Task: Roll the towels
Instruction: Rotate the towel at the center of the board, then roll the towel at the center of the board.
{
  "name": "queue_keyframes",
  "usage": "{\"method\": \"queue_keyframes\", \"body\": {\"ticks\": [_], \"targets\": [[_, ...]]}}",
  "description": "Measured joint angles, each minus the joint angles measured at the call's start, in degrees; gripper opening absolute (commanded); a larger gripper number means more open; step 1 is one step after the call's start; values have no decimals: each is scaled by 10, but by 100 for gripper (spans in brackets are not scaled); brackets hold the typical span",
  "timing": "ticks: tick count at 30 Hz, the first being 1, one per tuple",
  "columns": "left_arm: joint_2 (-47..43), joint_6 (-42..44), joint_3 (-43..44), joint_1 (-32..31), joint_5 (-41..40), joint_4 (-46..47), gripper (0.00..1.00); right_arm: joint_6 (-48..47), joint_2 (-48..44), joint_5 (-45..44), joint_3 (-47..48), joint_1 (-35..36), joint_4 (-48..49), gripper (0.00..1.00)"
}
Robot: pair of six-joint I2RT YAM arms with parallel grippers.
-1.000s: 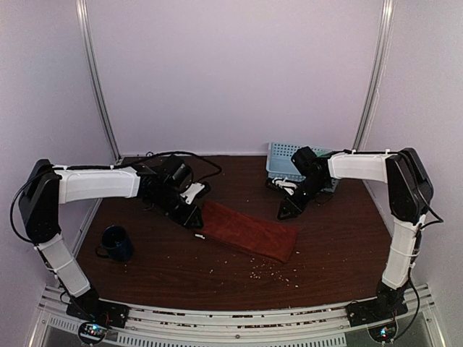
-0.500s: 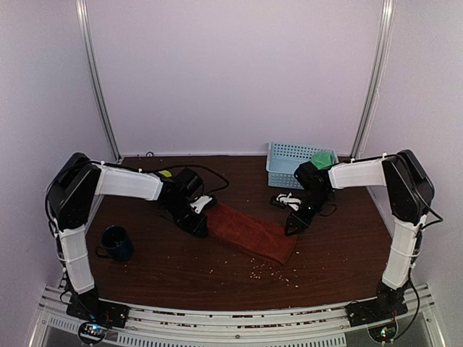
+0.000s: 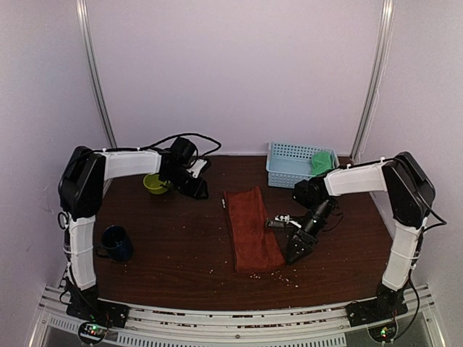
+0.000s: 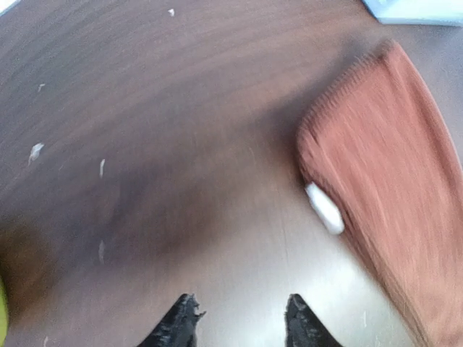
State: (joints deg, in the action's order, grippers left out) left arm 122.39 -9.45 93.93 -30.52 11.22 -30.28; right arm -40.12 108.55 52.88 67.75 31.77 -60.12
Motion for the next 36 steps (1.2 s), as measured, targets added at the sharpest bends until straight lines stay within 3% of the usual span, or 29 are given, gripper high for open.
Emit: {"method": "queue_keyframes", "body": {"ticks": [4, 6, 7, 9, 10, 12, 13, 15, 18, 23, 29, 36], "targets": [[-162, 27, -141, -35, -24, 15, 66, -6, -24, -2, 2, -54, -8, 100], [-251, 51, -197, -78, -48, 44, 68, 5, -58, -17, 10, -79, -2, 100], [-285, 63, -213, -101, -57, 56, 74, 13, -77, -28, 17, -87, -1, 100], [-347, 95, -236, -155, -69, 90, 97, 45, -131, -77, 42, -103, 23, 100], [-364, 106, -242, -170, -69, 107, 98, 67, -163, -112, 53, -107, 51, 100], [-390, 121, -261, -181, -66, 153, 94, 116, -236, -188, 61, -115, 135, 100], [-396, 125, -272, -178, -66, 181, 87, 135, -267, -215, 58, -121, 170, 100], [-381, 135, -275, -171, -62, 212, 71, 175, -332, -247, 26, -145, 268, 87], [-319, 158, -250, -179, -55, 227, 61, 180, -347, -217, 1, -179, 331, 75], [-270, 215, -250, -271, -37, 198, 60, 172, -285, -144, -56, -176, 351, 69], [-241, 247, -250, -341, -16, 168, 58, 160, -312, -80, -214, -174, 381, 66], [-120, 266, -216, -375, -49, 116, 58, 158, -318, -58, -211, -172, 417, 64]]}}
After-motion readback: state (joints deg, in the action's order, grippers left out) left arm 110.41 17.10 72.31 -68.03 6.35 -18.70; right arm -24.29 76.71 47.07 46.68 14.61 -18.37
